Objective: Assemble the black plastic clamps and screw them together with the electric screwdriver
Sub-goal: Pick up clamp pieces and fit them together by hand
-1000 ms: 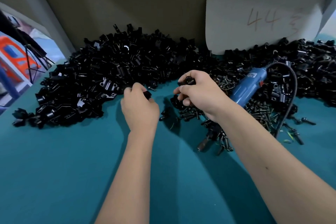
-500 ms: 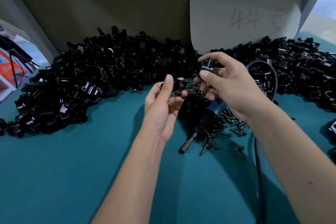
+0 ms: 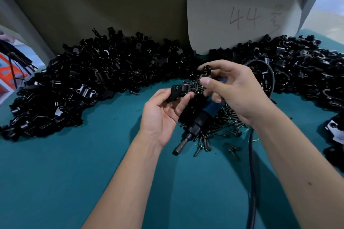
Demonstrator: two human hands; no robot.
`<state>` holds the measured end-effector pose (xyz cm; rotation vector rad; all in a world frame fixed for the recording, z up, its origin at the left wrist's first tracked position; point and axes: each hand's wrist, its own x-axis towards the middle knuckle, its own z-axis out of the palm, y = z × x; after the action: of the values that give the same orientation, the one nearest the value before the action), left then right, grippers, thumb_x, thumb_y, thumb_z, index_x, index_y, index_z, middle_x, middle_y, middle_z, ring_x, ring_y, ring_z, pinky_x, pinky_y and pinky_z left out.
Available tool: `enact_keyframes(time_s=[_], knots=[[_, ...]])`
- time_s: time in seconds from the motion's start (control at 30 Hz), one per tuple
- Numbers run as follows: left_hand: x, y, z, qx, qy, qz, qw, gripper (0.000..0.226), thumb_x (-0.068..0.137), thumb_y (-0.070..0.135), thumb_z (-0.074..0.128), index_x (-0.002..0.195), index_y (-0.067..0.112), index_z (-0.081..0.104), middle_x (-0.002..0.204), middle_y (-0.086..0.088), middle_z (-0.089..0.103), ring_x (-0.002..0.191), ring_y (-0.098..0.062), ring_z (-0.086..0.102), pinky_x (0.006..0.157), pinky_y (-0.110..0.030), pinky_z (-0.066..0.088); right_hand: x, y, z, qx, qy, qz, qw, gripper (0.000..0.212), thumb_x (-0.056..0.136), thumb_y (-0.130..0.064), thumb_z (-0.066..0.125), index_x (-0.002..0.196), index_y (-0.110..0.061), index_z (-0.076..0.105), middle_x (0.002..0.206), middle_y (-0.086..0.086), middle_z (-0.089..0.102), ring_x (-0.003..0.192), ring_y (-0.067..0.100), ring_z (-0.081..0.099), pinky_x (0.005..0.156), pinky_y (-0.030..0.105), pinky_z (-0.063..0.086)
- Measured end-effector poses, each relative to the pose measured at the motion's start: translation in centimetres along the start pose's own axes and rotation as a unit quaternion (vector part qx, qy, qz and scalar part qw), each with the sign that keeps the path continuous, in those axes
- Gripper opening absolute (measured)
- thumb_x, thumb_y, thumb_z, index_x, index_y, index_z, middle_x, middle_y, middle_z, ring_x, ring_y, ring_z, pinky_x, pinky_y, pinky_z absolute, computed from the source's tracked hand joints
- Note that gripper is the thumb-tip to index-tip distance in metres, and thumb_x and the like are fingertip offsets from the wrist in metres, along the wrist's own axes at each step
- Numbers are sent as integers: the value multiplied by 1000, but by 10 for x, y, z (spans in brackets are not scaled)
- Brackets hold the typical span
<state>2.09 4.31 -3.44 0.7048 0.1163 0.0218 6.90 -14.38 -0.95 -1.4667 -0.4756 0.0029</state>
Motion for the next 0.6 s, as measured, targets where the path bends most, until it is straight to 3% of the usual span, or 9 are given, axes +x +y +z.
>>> enact_keyframes(time_s=[0.1,0.23,0.4,0.6], knots=[[0,-3,2,45,15,26,999,8,106,6,47,104,5,55,88,-20,75,75,-29,77,63,-22,60,-1,2,5,-41,-30,-19,999,36,91,0,77,118,-24,78,92,9,72,70,26,65,57,24,50],[1,-7,4,171,40,94,980,21,109,15,48,116,16,68,88,-10,71,58,-17,67,53,-21,54,-1,5,8,-91,-45,-31,994,41,89,-4,80,119,-32,78,102,-7,75,72,40,67,64,25,54],[0,-9,8,199,72,110,971,22,105,10,56,96,13,77,74,0,70,55,-10,60,51,-17,48,-2,3,10,-101,-20,-30,994,41,82,-11,89,116,-30,77,102,-5,78,72,18,77,65,19,55],[-3,-8,8,142,16,63,988,27,102,-6,47,104,11,68,95,-9,75,68,-15,68,64,-20,57,-1,-2,8,-167,-14,-78,983,31,77,-27,92,102,-40,77,92,-17,78,84,1,73,76,14,54]])
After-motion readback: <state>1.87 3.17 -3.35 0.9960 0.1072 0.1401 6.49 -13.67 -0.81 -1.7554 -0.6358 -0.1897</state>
